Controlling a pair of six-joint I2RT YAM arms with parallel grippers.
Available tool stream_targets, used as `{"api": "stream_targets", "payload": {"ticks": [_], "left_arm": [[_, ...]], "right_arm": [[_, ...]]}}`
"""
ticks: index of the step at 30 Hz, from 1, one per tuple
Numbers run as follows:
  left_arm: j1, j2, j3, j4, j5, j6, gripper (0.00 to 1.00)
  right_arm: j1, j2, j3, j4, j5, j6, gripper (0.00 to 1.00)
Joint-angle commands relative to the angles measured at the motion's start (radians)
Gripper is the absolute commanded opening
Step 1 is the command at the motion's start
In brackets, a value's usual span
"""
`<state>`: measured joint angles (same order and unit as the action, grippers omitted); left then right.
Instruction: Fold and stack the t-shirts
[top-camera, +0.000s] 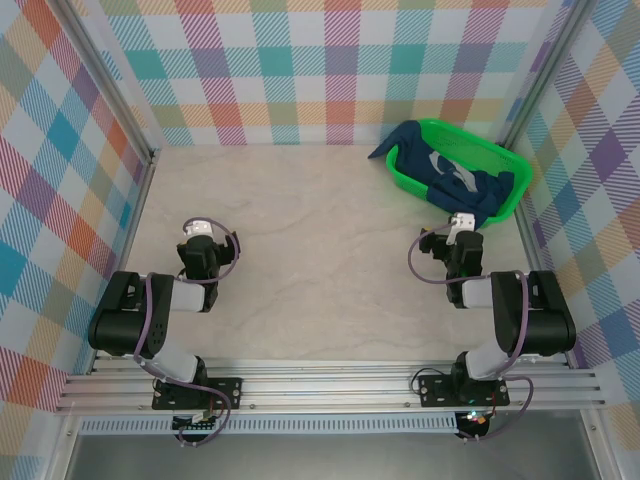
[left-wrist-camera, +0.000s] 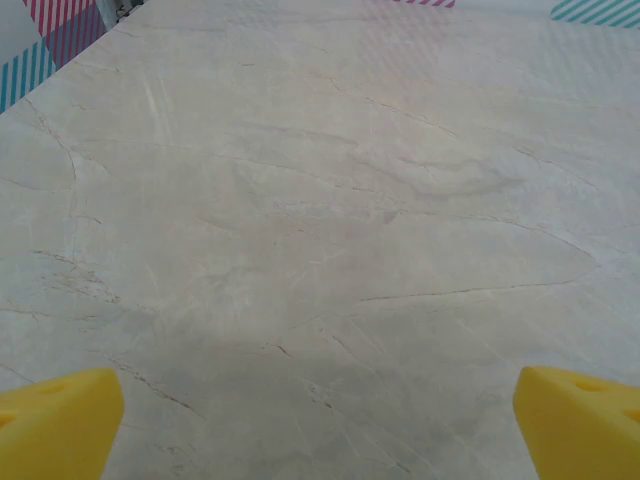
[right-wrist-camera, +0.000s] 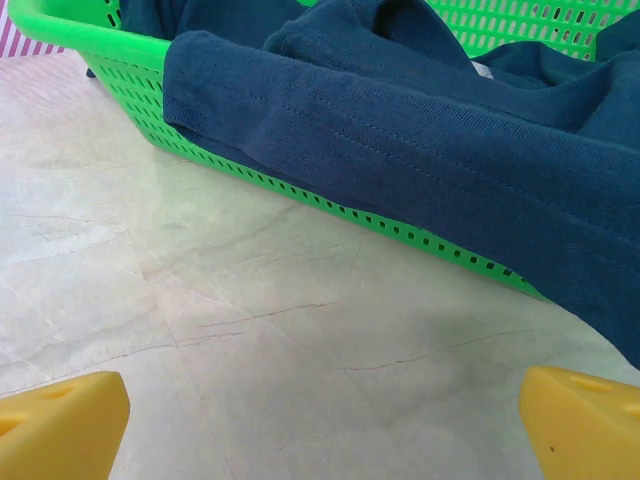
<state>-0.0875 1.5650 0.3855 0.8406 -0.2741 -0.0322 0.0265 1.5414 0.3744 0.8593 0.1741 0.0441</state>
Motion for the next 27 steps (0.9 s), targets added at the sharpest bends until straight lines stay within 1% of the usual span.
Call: {"api": "stream_targets", "payload": {"ticks": [1,18,20,21,22,23,24,25,26,27], "left_arm": [[-0.006,-0.003,0.008,0.015,-0.015,0.011,1.00],[-0.008,-0.003,0.009,0.015,-0.017,0.012,1.00],[-0.008,-0.025,-0.007,0.033,-0.012,0.015,1.00],[-0.011,-0.069,-0.003,-0.017,-0.008,0.023,1.00],[-0.031,-0.128,0.023,-0.115,-0.034,0.035,1.00],[-0.056,-0.195,0.050,-0.205,-0.059,0.058,1.00],[-0.080,-0.247,0.059,-0.220,-0.077,0.077,1.00],[-0.101,-0.299,0.051,-0.174,-0.085,0.076,1.00],[-0.120,-0.338,0.059,-0.150,-0.110,0.062,1.00],[-0.137,-0.373,0.094,-0.177,-0.148,0.031,1.00]], "right_arm": [[0.005,-0.008,0.004,0.029,0.002,0.012,1.00],[0.005,-0.007,0.006,0.027,0.003,0.011,1.00],[0.007,-0.023,-0.004,0.047,0.000,0.003,1.00],[0.011,-0.050,-0.008,0.017,-0.012,-0.005,1.00],[0.032,-0.076,-0.017,0.036,0.023,-0.031,1.00],[0.085,-0.142,0.002,-0.048,0.155,-0.046,1.00],[0.108,-0.209,0.047,-0.179,0.197,-0.047,1.00],[0.110,-0.273,0.127,-0.360,0.247,0.028,1.00],[0.103,-0.305,0.228,-0.540,0.287,0.130,1.00],[0.079,-0.311,0.337,-0.697,0.243,0.210,1.00]]}}
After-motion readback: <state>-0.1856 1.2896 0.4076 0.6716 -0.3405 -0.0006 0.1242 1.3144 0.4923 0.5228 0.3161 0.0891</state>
